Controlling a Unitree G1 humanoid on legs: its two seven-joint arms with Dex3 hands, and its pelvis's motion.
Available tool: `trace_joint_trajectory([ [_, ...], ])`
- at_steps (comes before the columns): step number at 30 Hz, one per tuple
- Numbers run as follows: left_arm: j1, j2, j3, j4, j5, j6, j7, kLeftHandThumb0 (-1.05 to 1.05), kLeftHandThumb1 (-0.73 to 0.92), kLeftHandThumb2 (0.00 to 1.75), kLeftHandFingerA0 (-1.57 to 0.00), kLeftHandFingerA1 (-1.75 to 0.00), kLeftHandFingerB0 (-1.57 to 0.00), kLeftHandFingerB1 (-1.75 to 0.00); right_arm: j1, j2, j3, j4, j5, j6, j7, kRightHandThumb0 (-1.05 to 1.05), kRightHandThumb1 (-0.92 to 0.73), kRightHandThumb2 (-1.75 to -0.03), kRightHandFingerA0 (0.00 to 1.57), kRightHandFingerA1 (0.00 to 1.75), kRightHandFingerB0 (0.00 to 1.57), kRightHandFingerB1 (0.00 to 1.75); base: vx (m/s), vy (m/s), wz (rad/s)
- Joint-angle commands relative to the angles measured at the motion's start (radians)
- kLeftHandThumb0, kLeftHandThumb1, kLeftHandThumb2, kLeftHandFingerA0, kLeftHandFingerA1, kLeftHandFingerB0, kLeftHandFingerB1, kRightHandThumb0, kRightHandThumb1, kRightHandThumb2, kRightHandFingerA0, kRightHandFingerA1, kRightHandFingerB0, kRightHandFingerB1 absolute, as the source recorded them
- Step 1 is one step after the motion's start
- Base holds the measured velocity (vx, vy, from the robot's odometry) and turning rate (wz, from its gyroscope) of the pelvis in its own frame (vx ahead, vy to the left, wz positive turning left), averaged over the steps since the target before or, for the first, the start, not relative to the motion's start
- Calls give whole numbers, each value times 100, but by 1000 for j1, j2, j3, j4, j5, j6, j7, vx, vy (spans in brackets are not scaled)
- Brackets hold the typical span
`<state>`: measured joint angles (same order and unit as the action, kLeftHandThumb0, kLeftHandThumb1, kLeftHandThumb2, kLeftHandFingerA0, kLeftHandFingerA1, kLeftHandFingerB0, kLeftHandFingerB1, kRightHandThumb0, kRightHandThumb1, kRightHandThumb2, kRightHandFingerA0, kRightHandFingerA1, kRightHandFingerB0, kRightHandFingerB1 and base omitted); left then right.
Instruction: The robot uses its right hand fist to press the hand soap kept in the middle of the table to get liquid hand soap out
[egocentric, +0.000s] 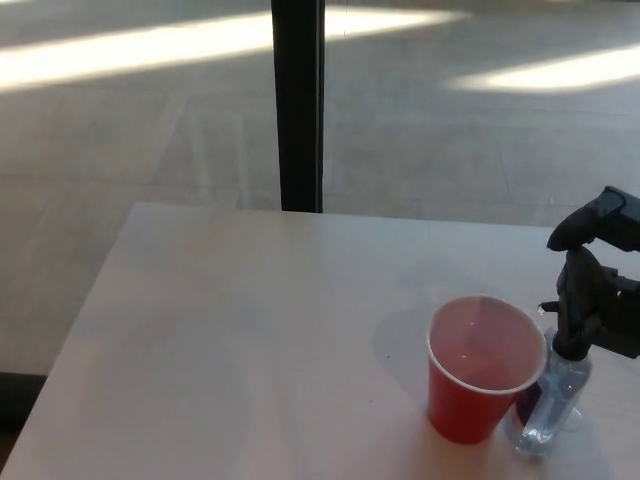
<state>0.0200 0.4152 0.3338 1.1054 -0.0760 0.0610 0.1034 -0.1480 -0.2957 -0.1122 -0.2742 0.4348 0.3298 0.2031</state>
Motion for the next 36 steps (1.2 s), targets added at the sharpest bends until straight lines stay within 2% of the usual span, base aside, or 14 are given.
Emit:
trace_joint_trajectory([
  [1, -3, 14, -3, 5, 0, 0, 9, -26, 42, 92, -70, -85, -52, -76, 100, 7, 50, 72, -56, 66, -3, -30, -63, -109, 105, 175, 66, 169, 0, 0, 0],
  [5, 3, 12, 0, -5, -7, -2, 6, -26, 41, 93, -71, -87, -51, -77, 112, 6, 56, 86, -51, 57, -4, -29, -61, -112, 107, 175, 66, 170, 0, 0, 0],
  [9, 2, 12, 0, -16, -9, 12, 13, -27, 42, 94, -68, -84, -45, -73, 121, 9, 58, 103, -46, 38, -2, -29, -60, -111, 107, 175, 67, 169, 0, 0, 0],
  [14, 7, 9, 3, -28, -13, 12, 10, -25, 40, 95, -70, -87, -49, -76, 131, 9, 66, 121, -52, 4, -1, -30, -61, -108, 107, 175, 67, 168, 0, 0, 0],
  [18, -2, 13, 1, -11, -10, 9, 8, -25, 43, 94, -67, -84, -46, -73, 136, 4, 75, 133, -62, 8, -17, -31, -63, -104, 106, 175, 59, 173, 0, 0, 0],
  [29, -11, 18, -2, 2, -6, -3, 9, -25, 42, 92, -73, -88, -52, -76, 133, -5, 82, 159, -64, 5, -30, -31, -63, -106, 103, 175, 61, 175, 0, 0, 0],
  [36, -12, 23, -2, 25, -5, -9, 4, -26, 43, 93, -71, -87, -46, -73, 97, -28, 77, 151, -48, 17, -10, -32, -65, -104, 103, 175, 64, 166, 0, 0, 0],
])
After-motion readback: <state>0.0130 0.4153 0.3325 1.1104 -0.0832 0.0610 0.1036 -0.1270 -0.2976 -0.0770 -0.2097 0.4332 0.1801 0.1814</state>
